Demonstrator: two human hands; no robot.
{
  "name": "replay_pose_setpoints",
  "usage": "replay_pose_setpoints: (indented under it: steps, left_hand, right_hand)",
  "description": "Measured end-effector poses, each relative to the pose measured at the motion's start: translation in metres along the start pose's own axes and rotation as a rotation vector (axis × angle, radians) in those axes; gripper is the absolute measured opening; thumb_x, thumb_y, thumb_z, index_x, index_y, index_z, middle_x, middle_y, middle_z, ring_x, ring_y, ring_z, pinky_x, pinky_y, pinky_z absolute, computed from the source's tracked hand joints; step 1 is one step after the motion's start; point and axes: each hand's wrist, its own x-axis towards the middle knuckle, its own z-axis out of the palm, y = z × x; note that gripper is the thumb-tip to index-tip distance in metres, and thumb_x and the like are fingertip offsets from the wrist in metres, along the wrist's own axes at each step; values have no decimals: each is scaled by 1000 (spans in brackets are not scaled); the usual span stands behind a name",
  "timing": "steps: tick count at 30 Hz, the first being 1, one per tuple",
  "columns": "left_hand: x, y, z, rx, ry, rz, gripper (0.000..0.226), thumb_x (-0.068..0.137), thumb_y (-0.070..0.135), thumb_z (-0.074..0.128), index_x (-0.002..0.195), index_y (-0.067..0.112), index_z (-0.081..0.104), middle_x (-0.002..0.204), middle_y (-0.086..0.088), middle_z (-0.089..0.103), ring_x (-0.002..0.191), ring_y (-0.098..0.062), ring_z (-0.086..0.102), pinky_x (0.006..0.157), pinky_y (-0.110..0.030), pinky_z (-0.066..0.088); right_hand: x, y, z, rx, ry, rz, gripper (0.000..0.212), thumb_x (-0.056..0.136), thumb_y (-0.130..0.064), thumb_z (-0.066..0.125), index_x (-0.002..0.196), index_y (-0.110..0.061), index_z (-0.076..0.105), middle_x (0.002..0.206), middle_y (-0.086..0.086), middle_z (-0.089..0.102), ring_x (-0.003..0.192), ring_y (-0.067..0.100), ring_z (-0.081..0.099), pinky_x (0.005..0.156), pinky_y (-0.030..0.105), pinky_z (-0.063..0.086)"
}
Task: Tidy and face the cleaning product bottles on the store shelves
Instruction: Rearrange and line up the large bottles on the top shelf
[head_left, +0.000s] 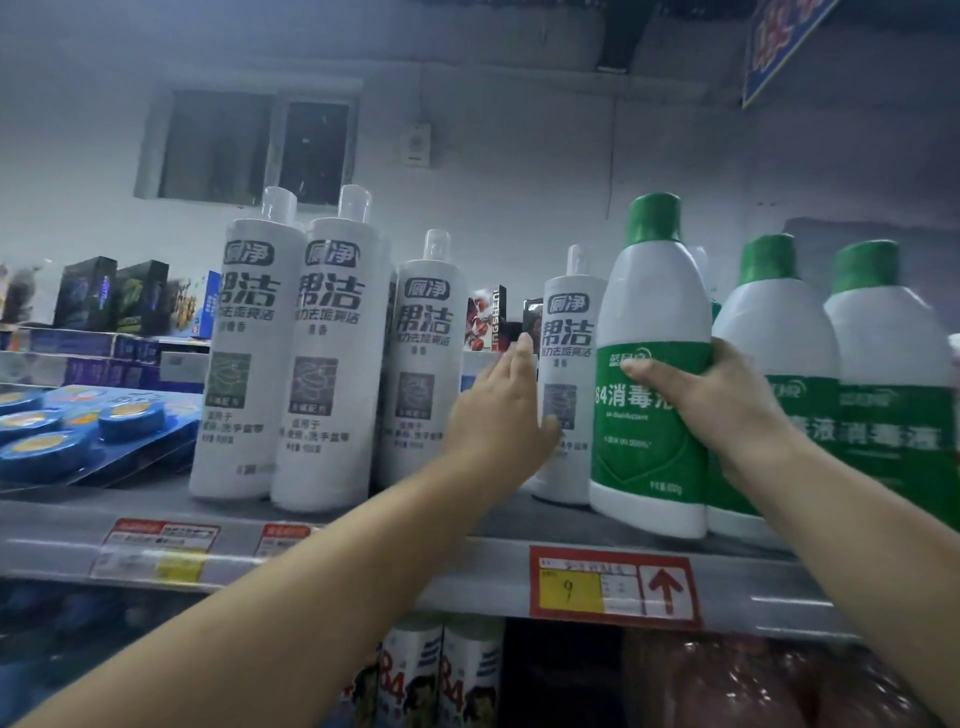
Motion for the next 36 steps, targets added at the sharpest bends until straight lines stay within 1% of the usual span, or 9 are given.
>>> replay_pose_setpoints:
  steps: [4,8,10,12,15,20,26,30,36]
  left_hand:
    - [23,17,19,-221,-85,-175,99,85,31,62,147,16,-15,151,-8,27,132,-26,36,108,-41,35]
    - [48,25,42,-428,-87,-382,112,75,37,72,147,19,-12,139,-11,39,119,-30,48,99,-47,45]
    - [54,29,51,-463,-78,-457,109,74,34,73,147,18,-7,133,-13,43,115,-33,50,94,-49,48]
    - [59,31,57,-469,-49,-488,86,77,30,69,142,15,15,126,-15,47,111,-34,52,92,-49,49]
    - [63,29,57,-501,-25,-510,53,80,24,67,118,12,33,116,-15,54,103,-33,56,89,-47,51]
    - [62,25,55,-489,-36,-484,65,73,33,74,119,12,33,114,-13,56,102,-31,57,89,-44,51]
    - [48,19,38,-521,-33,-402,66,75,35,73,121,19,28,106,-6,54,87,-23,56,64,-33,48]
    - [35,12,22,-439,5,-348,74,73,38,74,125,17,26,115,-7,53,92,-23,57,69,-33,48]
    - [16,5,-6,-287,34,-319,83,73,46,72,132,10,26,113,-6,56,93,-24,58,75,-37,53]
  right_hand:
    - [4,3,-3,-31,32,-1,34,72,-30,76,99,-16,62,94,9,70,83,28,68,82,46,56]
    - [8,8,-5,-24,49,17,29,70,-31,77,91,-20,61,93,9,70,83,29,69,82,46,56]
    - [11,10,-4,-12,61,23,28,70,-28,78,91,-17,62,91,10,71,82,29,69,81,46,56]
    - [12,12,-2,13,61,38,26,70,-25,78,90,-14,63,89,12,71,80,31,69,80,47,57]
    - [13,15,0,44,53,68,24,70,-24,78,87,-13,65,87,14,72,78,33,70,78,49,57]
    - [12,15,0,54,56,57,18,71,-23,77,80,-13,66,87,17,72,78,35,70,77,51,57]
    - [10,13,-3,61,46,53,24,71,-24,78,87,-13,65,89,16,71,79,34,70,78,50,57]
    - [9,12,-5,63,40,49,21,72,-24,77,83,-16,62,90,16,71,79,34,70,78,50,57]
    - [10,13,-2,85,7,97,24,75,-30,75,85,-21,56,94,13,69,80,30,68,79,44,56]
